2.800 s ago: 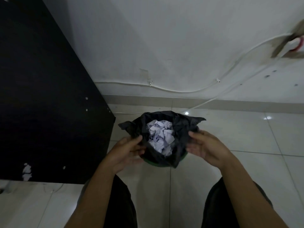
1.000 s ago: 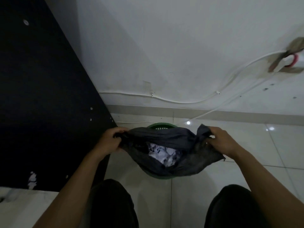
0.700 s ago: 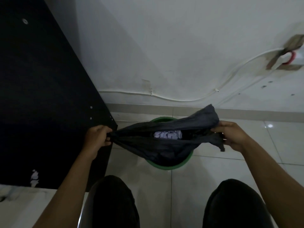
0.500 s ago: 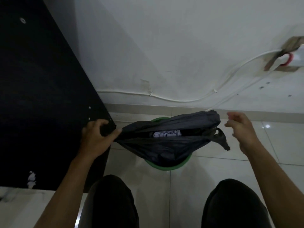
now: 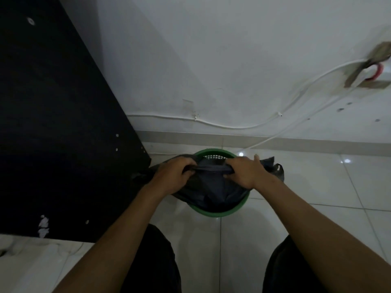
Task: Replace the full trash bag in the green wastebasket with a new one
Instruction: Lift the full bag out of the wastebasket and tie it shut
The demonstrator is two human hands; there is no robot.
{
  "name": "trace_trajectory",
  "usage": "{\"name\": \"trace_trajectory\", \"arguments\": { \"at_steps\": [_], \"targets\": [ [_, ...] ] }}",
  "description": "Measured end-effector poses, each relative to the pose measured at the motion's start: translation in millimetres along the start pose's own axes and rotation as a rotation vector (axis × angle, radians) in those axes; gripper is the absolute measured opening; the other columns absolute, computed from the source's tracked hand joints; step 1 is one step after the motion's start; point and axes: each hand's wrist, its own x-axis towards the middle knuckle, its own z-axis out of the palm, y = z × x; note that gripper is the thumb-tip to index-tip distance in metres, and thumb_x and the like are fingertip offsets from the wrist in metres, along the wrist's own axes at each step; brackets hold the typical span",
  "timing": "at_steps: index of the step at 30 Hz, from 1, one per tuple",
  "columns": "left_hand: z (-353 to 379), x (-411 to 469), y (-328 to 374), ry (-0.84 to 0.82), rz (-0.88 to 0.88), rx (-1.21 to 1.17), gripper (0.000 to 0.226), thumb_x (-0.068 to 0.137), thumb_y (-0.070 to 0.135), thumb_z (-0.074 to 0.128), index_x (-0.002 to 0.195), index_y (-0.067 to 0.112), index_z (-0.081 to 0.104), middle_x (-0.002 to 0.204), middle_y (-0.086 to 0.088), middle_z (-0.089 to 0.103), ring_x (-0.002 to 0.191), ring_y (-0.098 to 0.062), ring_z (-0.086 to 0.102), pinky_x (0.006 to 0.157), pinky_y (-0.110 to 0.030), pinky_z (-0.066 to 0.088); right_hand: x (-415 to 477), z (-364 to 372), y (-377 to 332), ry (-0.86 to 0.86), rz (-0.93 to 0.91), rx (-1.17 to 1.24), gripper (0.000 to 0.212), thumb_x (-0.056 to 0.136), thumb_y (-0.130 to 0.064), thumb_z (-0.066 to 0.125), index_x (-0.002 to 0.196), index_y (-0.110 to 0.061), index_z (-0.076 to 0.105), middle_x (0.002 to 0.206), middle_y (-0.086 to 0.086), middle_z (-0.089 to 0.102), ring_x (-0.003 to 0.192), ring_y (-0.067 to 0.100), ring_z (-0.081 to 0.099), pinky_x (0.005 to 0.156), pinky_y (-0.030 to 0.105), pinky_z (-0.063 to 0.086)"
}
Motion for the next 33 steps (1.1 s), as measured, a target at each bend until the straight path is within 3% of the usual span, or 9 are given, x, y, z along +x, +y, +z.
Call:
{"name": "trace_trajectory", "arguments": {
  "at_steps": [3,6,12,19,22,24,28,29,33],
  "targets": [
    [-7.3,-7.3,-27.6,0.009,-0.159,0.215,0.016,0.096,0.035,0.052,0.106,0.033,0.064,0.113,0.007,0.062,0.109,-0.017,0.055,0.103,-0.049,0.035,-7.4,-3.0,15.8,0.034,-0.024,0.303,0.017,0.090,-0.030,0.064,0.103,-0.020,0.068,0.095,0.000,0.062,0.098,0.022,0.061,0.077,0.029,0.045],
    [-5.9,-14.8,-29.2,0.028,-0.306,-0.197,0.015,0.098,0.028,0.051,0.097,0.021,0.063,0.099,0.001,0.063,0.094,-0.016,0.060,0.077,-0.027,0.047,-15.8,-2.1,18.2,0.070,0.037,0.546,0.013,0.087,-0.028,0.070,0.098,-0.021,0.068,0.092,-0.006,0.065,0.084,0.009,0.059,0.063,0.010,0.038],
    [39.6,-6.8,16.5,0.242,-0.660,-0.827,0.013,0.091,0.029,0.060,0.089,0.017,0.064,0.098,-0.013,0.070,0.088,-0.026,0.066,0.075,-0.037,0.055,-14.5,34.7,-30.1,0.245,0.347,0.982,0.016,0.086,-0.028,0.064,0.100,-0.022,0.061,0.098,-0.002,0.066,0.093,0.021,0.062,0.082,0.032,0.046],
    [52.8,-12.8,39.0,-0.078,-0.688,-1.330,0.040,0.094,0.037,0.060,0.118,0.006,0.063,0.110,-0.013,0.071,0.103,-0.027,0.067,0.087,-0.038,0.055,-30.3,46.9,-57.2,0.050,-0.014,1.290,0.057,0.078,-0.033,0.081,0.127,-0.033,0.051,0.119,-0.003,0.066,0.113,0.011,0.063,0.097,0.028,0.051],
    [45.0,-15.9,26.9,-0.286,-0.634,-1.325,0.043,0.098,0.043,0.043,0.102,0.011,0.070,0.099,-0.008,0.071,0.100,-0.023,0.063,0.089,-0.037,0.046,-28.7,53.8,-53.5,0.065,-0.059,0.908,0.089,0.065,-0.043,0.089,0.138,-0.040,0.039,0.131,-0.004,0.058,0.124,0.014,0.054,0.104,0.037,0.046],
    [40.3,-12.5,21.9,-0.294,-0.605,-1.182,0.047,0.098,0.040,0.035,0.096,0.016,0.076,0.103,-0.004,0.073,0.106,-0.021,0.061,0.094,-0.038,0.040,-25.9,56.9,-53.6,0.147,-0.049,0.816,0.073,0.076,-0.022,0.081,0.138,-0.030,0.043,0.127,-0.003,0.061,0.118,0.015,0.057,0.100,0.030,0.045],
    [38.9,-11.7,9.9,0.131,-0.620,-0.827,0.024,0.091,0.026,0.054,0.081,0.017,0.074,0.093,-0.003,0.074,0.086,-0.018,0.064,0.067,-0.024,0.044,-30.8,51.5,-54.1,0.350,0.006,0.742,0.052,0.087,0.012,0.048,0.132,-0.014,0.053,0.115,0.003,0.065,0.099,0.009,0.058,0.089,0.015,0.043],
    [43.0,-13.4,0.2,0.224,-0.655,-0.738,0.012,0.088,0.025,0.061,0.091,0.017,0.070,0.102,-0.006,0.071,0.087,-0.018,0.062,0.066,-0.024,0.044,-30.7,49.8,-53.8,0.357,-0.001,0.741,0.052,0.088,0.013,0.047,0.132,-0.013,0.054,0.114,0.002,0.065,0.099,0.007,0.057,0.091,0.015,0.045],
    [77.1,-25.2,-23.9,0.011,-0.668,-0.526,0.073,0.091,0.027,0.064,0.151,0.017,0.024,0.142,-0.012,0.048,0.120,-0.029,0.054,0.092,-0.036,0.051,-29.1,41.4,-52.3,0.353,-0.016,0.747,0.058,0.087,0.015,0.045,0.135,-0.016,0.054,0.114,-0.005,0.062,0.100,0.005,0.057,0.084,-0.006,0.034]
  ]
}}
